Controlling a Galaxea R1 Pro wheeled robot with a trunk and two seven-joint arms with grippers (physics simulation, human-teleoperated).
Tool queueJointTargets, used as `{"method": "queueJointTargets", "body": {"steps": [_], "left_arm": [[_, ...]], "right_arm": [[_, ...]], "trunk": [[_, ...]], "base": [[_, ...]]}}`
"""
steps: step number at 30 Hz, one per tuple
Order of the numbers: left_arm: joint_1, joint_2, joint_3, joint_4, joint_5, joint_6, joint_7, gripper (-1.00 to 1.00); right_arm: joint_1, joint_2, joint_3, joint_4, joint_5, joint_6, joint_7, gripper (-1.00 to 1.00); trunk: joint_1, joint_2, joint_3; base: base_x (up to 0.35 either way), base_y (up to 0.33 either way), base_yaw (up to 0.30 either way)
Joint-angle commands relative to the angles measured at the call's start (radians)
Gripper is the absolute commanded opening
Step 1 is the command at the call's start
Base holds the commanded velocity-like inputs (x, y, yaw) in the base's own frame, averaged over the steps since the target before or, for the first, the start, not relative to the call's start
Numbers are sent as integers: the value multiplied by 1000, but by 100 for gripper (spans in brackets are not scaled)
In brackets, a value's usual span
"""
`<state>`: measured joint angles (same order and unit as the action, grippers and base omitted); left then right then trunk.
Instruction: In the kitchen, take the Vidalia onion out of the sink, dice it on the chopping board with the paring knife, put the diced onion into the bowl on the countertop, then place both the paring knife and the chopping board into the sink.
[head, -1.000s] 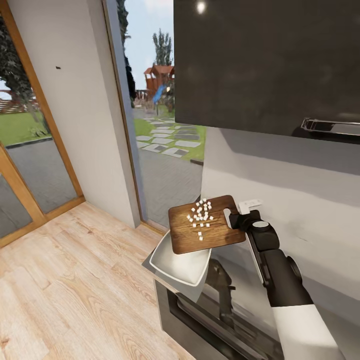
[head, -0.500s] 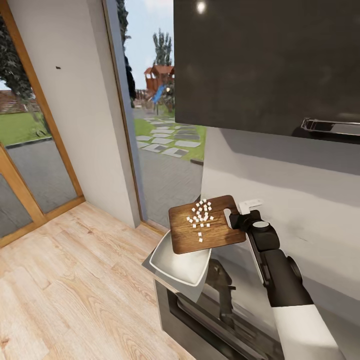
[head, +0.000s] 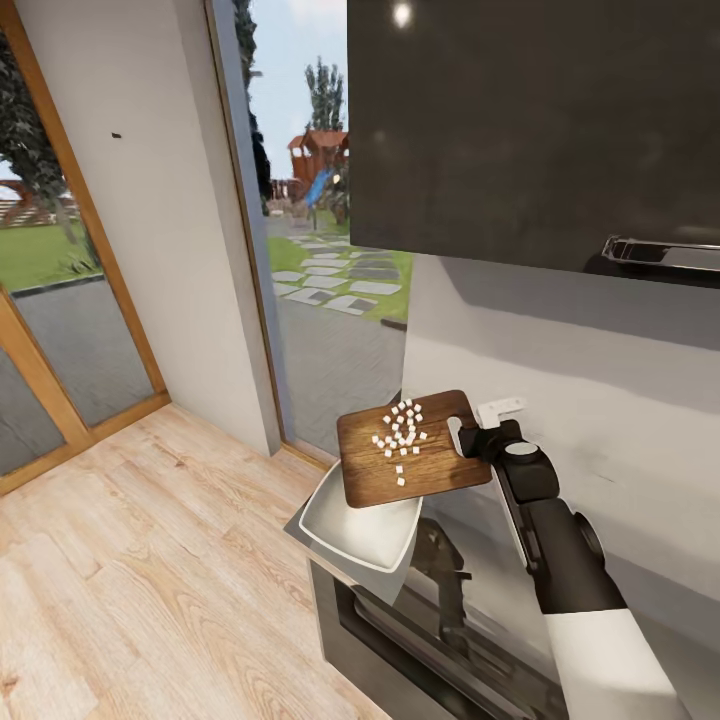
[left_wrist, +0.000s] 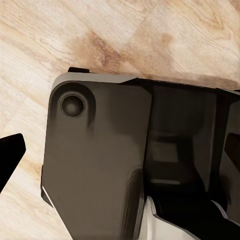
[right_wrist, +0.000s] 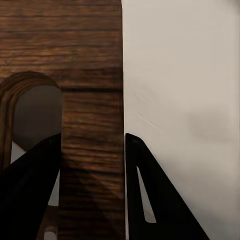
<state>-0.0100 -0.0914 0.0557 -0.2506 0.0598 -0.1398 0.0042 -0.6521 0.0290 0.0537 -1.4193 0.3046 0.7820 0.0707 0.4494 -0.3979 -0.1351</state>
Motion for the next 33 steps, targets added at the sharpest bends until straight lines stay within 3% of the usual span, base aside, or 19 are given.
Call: {"method": "queueJointTargets", "body": {"steps": [1,9,17,33], "left_arm": [[-1,-1,4,1,6,-3,-1,100],[-1,-4,4,-1,6,-2,2,100],[-1,-4,4,-1,6,-2,2,100],[-1,-3,4,-1,6,-2,2,100]], "right_arm": [[-1,0,0,-1,10,5,8,-100],[0,0,0,-1,10,2,8,-100],[0,0,-1,0,11,-50,9,-100],[0,0,-2,0,11,-53,9,-100]], "trunk": [[1,-2,-2],[1,-2,-2],[1,-2,-2],[1,-2,-2]], "base": [[0,0,0],[0,0,0],[0,0,0],[0,0,0]]}}
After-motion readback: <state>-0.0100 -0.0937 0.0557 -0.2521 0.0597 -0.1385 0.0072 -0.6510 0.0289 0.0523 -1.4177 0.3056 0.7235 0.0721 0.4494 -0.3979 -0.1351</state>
